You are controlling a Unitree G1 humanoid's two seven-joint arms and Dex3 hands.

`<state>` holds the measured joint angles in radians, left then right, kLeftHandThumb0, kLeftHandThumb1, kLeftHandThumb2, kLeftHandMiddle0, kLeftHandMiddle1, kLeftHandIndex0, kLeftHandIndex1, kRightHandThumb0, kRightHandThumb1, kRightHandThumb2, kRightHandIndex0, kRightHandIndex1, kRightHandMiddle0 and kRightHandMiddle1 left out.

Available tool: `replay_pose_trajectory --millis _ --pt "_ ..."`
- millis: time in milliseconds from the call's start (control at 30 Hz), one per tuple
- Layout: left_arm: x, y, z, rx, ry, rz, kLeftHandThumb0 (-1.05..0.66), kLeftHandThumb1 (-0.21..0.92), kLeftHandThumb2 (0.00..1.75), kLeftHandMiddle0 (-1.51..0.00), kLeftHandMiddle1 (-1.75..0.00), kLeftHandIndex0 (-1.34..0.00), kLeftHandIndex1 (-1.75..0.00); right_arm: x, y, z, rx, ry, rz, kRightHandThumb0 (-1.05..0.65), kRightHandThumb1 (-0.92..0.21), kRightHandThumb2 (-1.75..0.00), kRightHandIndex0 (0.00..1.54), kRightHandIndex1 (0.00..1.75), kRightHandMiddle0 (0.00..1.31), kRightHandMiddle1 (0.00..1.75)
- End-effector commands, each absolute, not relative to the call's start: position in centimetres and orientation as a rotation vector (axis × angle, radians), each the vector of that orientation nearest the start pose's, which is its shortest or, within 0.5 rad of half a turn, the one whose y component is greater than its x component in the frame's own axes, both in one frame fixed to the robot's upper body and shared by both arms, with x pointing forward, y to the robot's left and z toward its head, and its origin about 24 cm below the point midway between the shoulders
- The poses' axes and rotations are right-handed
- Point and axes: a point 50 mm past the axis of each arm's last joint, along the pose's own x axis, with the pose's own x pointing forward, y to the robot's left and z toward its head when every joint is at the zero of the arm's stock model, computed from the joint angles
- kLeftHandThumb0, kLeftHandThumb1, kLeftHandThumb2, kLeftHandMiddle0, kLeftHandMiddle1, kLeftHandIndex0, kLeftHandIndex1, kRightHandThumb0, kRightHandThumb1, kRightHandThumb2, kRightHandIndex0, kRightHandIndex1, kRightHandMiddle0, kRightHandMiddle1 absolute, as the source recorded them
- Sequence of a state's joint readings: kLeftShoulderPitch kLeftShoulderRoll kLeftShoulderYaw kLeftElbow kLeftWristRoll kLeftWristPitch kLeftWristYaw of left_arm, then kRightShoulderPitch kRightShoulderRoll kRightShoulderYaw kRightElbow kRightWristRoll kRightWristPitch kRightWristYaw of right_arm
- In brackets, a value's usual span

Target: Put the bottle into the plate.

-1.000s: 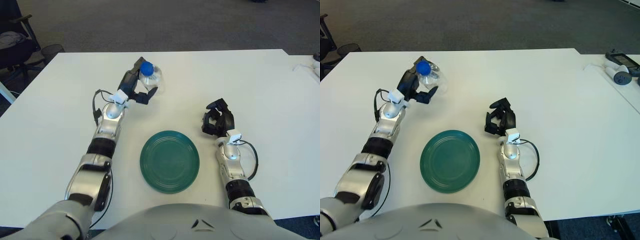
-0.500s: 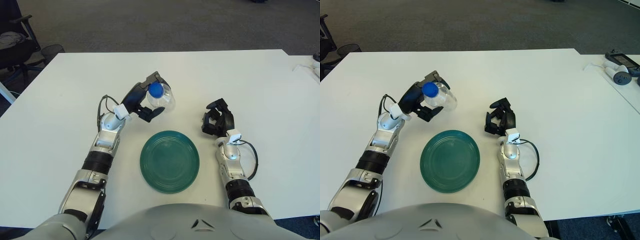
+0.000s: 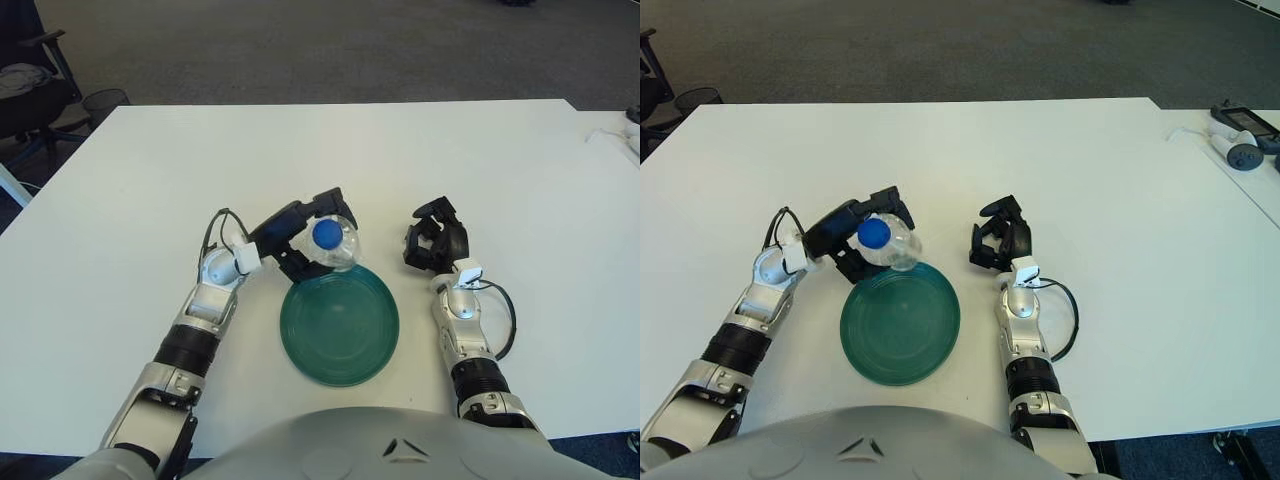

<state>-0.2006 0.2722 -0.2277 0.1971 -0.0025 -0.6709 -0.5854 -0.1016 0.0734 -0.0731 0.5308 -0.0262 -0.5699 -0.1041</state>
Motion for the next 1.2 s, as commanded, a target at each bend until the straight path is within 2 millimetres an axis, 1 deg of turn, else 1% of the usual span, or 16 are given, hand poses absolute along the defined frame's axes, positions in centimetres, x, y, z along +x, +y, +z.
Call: replay_pose_trajectory --millis 0,67,167,233,267,333,433,533,733,800,833,867,1000,1167 --pt "24.8 9.5 9.5 0.582 -0.674 -1.021 -0.46 0.32 1.3 -1.14 -1.75 -0.6 -1.75 18.1 -13.8 -9.1 0.11 0.328 -0.206 -0.01 -0.35 -1.26 0.6 1.75 0.39 1.66" --pt "24.8 9.3 9.4 0.642 -0.705 -1.037 -0.47 0.31 1.32 -1.16 -1.75 -0.61 -1.75 18.1 -13.8 -9.1 0.111 0.328 -0.206 -0.01 -0.35 -1.26 0.6 1.75 0.4 1.65" --pt "24.5 9.4 9.5 0.816 -0.8 -1.042 -0.48 0.27 1.36 -1.19 -1.75 -0.64 -1.75 18.1 -13.8 -9.1 0.114 0.327 -0.208 -0.01 -0.35 -1.26 0.6 1.75 0.4 1.64" --pt "24.4 9.4 9.4 0.858 -0.821 -1.04 -0.49 0.25 1.39 -1.2 -1.75 -0.66 -1.75 18.1 -13.8 -9.1 0.115 0.327 -0.209 -0.01 -0.35 -1.26 0.6 1.75 0.4 1.64" --pt "24.2 9.8 9.1 0.888 -0.827 -1.033 -0.49 0.24 1.4 -1.21 -1.75 -0.66 -1.75 18.0 -13.7 -9.1 0.115 0.326 -0.211 -0.01 -0.35 -1.26 0.6 1.75 0.41 1.64" --pt "23.9 10.2 8.8 0.921 -0.835 -1.025 -0.5 0.24 1.41 -1.21 -1.75 -0.67 -1.75 18.0 -13.7 -9.1 0.115 0.324 -0.212 -0.01 -0.35 -1.26 0.6 1.75 0.4 1.64" --pt "23.6 10.2 8.2 0.945 -0.843 -0.997 -0.5 0.22 1.43 -1.21 -1.75 -0.68 -1.75 18.0 -13.7 -9.1 0.113 0.324 -0.214 -0.01 -0.35 -1.26 0.6 1.75 0.4 1.65" --pt "23.5 10.2 8.2 0.956 -0.879 -0.978 -0.51 0.21 1.45 -1.21 -1.75 -0.7 -1.75 18.0 -13.6 -9.1 0.115 0.325 -0.216 -0.01 -0.35 -1.26 0.6 1.75 0.4 1.65" --pt "23.5 9.9 7.9 1.08 -1.007 -0.919 -0.53 0.17 1.49 -1.21 -1.75 -0.72 -1.75 17.9 -13.7 -9.1 0.118 0.331 -0.219 -0.01 -0.36 -1.26 0.6 1.75 0.39 1.66" --pt "23.5 10.0 7.4 1.131 -1.018 -0.908 -0.53 0.17 1.5 -1.21 -1.75 -0.73 -1.75 17.9 -13.7 -9.2 0.119 0.333 -0.219 -0.01 -0.36 -1.26 0.6 1.75 0.38 1.66" --pt "23.3 10.1 6.8 1.161 -1.011 -0.903 -0.53 0.16 1.5 -1.21 -1.75 -0.73 -1.75 17.9 -13.7 -9.2 0.119 0.334 -0.219 -0.01 -0.36 -1.25 0.6 1.75 0.38 1.67" --pt "23.2 10.3 6.4 1.181 -1.009 -0.899 -0.53 0.16 1.5 -1.21 -1.75 -0.73 -1.75 17.9 -13.7 -9.2 0.119 0.334 -0.218 -0.01 -0.36 -1.25 0.59 1.75 0.37 1.67" --pt "23.4 10.3 6.1 1.249 -1.007 -0.892 -0.52 0.19 1.47 -1.22 -1.75 -0.71 -1.75 17.9 -13.7 -9.2 0.118 0.334 -0.216 -0.01 -0.37 -1.25 0.59 1.74 0.35 1.7" --pt "23.4 10.5 5.7 1.27 -1.03 -0.858 -0.5 0.23 1.42 -1.22 -1.75 -0.68 -1.75 17.8 -13.6 -9.1 0.116 0.329 -0.215 -0.01 -0.38 -1.25 0.59 1.74 0.34 1.71"
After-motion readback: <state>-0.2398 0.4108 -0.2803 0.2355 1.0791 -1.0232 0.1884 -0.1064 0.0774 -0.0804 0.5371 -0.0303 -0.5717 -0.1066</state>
